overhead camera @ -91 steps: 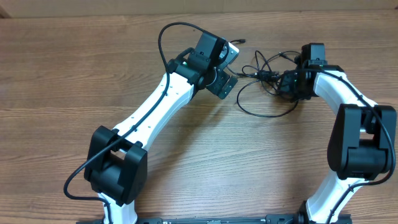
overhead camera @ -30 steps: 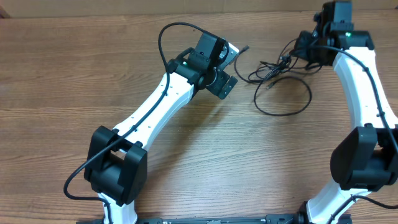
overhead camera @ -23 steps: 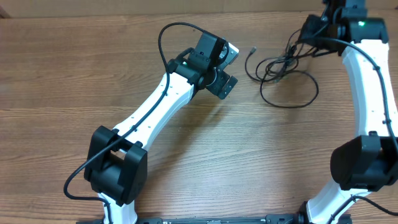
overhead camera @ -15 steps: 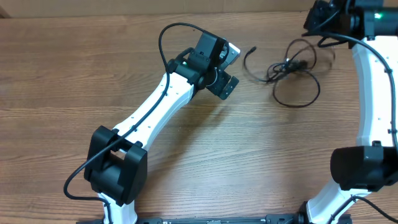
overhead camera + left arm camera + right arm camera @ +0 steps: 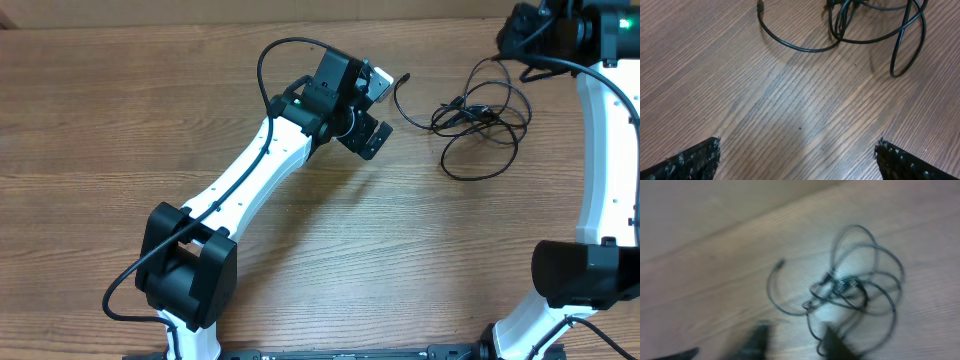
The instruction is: Untangle cables
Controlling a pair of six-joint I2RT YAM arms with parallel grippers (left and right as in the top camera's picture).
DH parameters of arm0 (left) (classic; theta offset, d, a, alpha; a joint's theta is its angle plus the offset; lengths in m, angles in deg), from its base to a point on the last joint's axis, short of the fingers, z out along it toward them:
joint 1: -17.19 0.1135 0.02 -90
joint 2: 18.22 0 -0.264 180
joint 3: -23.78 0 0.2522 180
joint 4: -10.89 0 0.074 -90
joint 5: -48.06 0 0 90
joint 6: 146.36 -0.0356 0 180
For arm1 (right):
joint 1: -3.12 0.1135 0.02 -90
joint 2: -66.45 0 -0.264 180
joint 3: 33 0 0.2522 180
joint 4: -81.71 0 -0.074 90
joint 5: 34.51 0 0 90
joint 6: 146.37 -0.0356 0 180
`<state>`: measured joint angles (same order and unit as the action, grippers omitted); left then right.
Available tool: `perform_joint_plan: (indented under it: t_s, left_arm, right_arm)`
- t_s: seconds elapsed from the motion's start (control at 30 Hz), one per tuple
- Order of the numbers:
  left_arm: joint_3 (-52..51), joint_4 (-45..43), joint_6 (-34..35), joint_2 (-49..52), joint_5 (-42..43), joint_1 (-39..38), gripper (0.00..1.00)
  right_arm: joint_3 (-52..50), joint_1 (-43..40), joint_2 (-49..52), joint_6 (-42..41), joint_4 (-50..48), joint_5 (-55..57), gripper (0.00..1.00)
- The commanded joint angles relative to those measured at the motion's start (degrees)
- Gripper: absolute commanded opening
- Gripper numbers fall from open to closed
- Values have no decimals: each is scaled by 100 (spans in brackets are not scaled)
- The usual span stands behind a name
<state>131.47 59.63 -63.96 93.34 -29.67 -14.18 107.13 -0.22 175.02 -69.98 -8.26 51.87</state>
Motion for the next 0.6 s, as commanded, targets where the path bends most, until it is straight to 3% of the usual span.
perform_joint_plan:
  t_s: [0.0, 0.07, 0.37, 0.57]
  left_arm:
    - [105, 42, 59, 63, 129, 13, 99]
    - [105, 39, 59, 63, 129, 13, 100]
    - [105, 103, 59, 63, 129, 13, 100]
    - [105, 120, 57, 63, 127, 13, 99]
  right_arm:
    - [61, 11, -195, -304, 323, 616, 76]
    - [-103, 11, -195, -619, 557, 785, 82]
    - [-1646, 11, -195, -2083, 299, 501, 82]
    - [-2691, 11, -195, -2723, -584, 153, 64]
